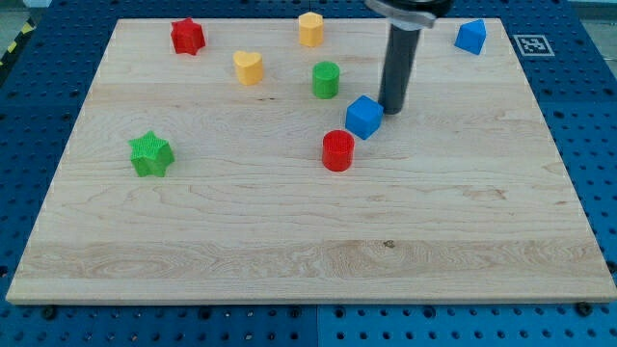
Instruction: Slide the blue cube to the top of green star
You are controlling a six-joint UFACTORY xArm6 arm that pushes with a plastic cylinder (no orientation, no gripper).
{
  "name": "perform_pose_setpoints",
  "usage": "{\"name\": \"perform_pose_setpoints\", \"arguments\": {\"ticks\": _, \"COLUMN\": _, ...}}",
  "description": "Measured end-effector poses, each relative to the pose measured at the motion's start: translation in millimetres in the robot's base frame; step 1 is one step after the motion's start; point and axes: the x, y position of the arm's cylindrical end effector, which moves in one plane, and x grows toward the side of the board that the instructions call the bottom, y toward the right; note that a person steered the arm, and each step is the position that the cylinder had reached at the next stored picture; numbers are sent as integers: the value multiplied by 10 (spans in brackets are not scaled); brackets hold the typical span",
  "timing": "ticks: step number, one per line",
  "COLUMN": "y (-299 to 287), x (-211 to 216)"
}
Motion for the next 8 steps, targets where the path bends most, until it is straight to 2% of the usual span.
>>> {"name": "perform_pose_setpoints", "arguments": {"ticks": 1, "y": 251, "x": 111}}
{"name": "perform_pose_setpoints", "arguments": {"ticks": 2, "y": -190, "x": 227}}
{"name": "perform_pose_setpoints", "arguments": {"ticks": 4, "y": -1879, "x": 252}}
{"name": "perform_pose_setpoints", "arguments": {"ticks": 5, "y": -1942, "x": 251}}
{"name": "perform_pose_setpoints", "arguments": {"ticks": 6, "y": -1667, "x": 336}}
{"name": "perform_pose_setpoints", "arguments": {"ticks": 7, "y": -1543, "x": 579}}
{"name": "perform_pose_setpoints", "arguments": {"ticks": 8, "y": -1734, "x": 705}}
